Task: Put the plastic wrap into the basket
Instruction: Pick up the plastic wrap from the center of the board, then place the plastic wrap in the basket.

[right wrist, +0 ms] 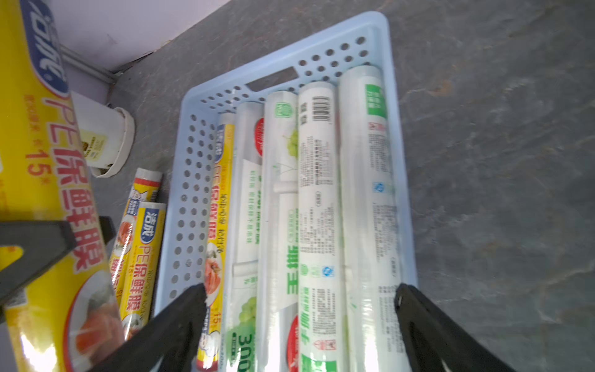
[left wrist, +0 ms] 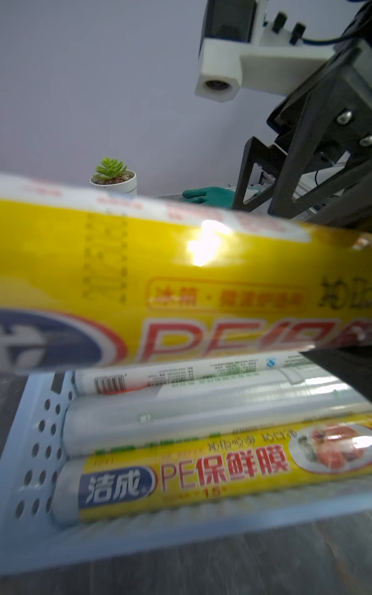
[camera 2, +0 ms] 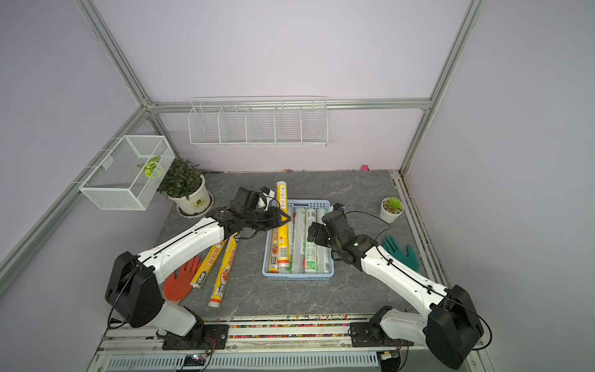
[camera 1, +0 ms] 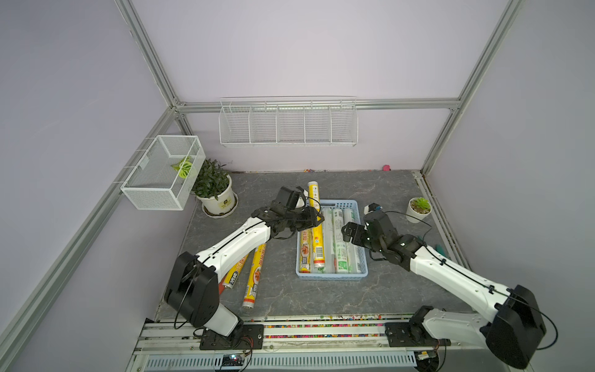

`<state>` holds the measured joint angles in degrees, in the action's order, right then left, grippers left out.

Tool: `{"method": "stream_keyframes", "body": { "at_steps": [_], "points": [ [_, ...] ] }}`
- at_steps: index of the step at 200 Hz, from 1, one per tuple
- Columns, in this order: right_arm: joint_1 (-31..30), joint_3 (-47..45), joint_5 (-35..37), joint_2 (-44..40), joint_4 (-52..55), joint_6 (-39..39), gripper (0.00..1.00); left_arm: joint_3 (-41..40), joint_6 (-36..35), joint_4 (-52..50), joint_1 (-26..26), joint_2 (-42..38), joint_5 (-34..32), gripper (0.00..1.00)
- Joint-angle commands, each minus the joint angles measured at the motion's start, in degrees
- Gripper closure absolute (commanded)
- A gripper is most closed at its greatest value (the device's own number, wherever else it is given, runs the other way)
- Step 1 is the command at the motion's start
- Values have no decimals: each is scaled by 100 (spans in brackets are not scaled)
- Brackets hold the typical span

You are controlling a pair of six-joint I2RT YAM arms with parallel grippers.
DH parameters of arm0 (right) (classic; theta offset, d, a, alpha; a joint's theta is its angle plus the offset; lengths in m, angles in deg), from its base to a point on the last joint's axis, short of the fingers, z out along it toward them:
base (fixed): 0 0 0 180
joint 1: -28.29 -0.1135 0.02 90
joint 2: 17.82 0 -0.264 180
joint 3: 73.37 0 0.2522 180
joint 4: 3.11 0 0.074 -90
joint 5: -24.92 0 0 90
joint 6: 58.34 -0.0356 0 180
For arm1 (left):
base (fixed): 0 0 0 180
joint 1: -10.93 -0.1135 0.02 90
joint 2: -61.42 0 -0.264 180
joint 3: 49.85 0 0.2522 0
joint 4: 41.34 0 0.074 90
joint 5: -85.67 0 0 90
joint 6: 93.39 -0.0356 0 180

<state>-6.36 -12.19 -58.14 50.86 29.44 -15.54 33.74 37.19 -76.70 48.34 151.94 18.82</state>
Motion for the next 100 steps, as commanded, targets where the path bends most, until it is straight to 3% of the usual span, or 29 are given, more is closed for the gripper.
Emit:
{"method": "stream_keyframes", "body": {
  "at_steps": [1, 48, 100],
  "points": [
    [284, -238, -344, -324, 206, -64, 3, 474, 362, 323, 229, 373, 260, 87],
    [768, -589, -497, -840, 424, -62, 3, 1163, 568, 147, 640, 1318, 346, 86],
    [874, -798, -585, -958, 522, -87, 3, 1786, 627, -398, 915, 2112, 268, 85]
  ]
}}
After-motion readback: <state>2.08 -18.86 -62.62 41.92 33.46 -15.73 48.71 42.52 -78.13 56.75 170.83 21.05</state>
